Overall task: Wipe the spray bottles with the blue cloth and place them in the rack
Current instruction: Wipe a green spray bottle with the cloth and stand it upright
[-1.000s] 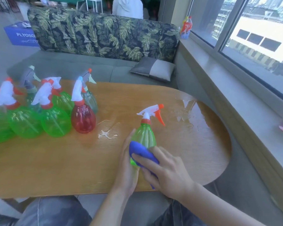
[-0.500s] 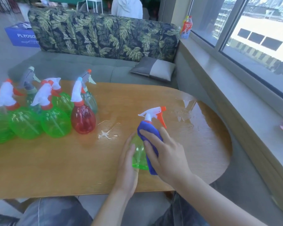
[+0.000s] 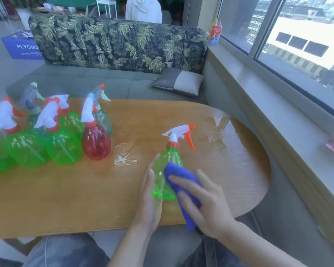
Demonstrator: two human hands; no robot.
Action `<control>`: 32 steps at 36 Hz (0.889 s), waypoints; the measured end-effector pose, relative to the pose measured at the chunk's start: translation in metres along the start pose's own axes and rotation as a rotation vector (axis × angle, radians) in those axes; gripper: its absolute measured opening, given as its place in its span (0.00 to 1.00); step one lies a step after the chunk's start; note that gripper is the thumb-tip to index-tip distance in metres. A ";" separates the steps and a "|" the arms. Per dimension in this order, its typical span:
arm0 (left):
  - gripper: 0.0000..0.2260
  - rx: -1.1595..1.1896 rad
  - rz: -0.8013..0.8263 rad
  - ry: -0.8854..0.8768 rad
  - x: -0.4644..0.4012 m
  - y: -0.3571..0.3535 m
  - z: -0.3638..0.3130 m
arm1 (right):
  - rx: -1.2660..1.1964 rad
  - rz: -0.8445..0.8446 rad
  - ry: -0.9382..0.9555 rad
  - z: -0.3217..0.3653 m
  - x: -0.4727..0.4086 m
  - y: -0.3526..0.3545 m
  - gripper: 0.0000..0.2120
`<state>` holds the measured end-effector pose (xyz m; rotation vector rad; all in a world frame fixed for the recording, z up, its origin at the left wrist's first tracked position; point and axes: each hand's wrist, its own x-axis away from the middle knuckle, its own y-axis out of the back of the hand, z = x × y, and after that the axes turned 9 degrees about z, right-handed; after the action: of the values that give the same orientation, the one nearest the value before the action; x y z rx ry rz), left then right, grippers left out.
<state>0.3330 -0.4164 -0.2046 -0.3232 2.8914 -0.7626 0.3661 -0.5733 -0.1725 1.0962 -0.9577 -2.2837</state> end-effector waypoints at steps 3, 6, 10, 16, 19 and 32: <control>0.43 -0.012 0.017 -0.015 0.000 0.002 0.000 | -0.311 -0.133 -0.314 0.000 -0.007 0.000 0.14; 0.40 0.016 0.057 0.000 -0.002 0.003 -0.001 | -0.486 -0.130 -0.486 -0.001 -0.013 -0.003 0.12; 0.27 0.037 0.060 0.000 -0.003 0.003 0.002 | -0.594 -0.104 -0.566 -0.001 -0.012 -0.006 0.11; 0.19 -0.024 0.061 -0.002 -0.006 0.003 0.006 | -0.669 -0.140 -0.589 -0.003 -0.010 -0.009 0.12; 0.18 -0.071 0.048 0.001 -0.006 0.002 0.007 | -0.650 -0.138 -0.564 -0.003 -0.011 -0.011 0.14; 0.20 -0.164 0.079 -0.004 -0.003 0.001 0.006 | -0.156 0.098 -0.328 -0.029 -0.045 0.005 0.19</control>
<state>0.3366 -0.4179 -0.2097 -0.2249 2.9498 -0.5127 0.4168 -0.5600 -0.1589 0.6086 -0.9088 -2.4533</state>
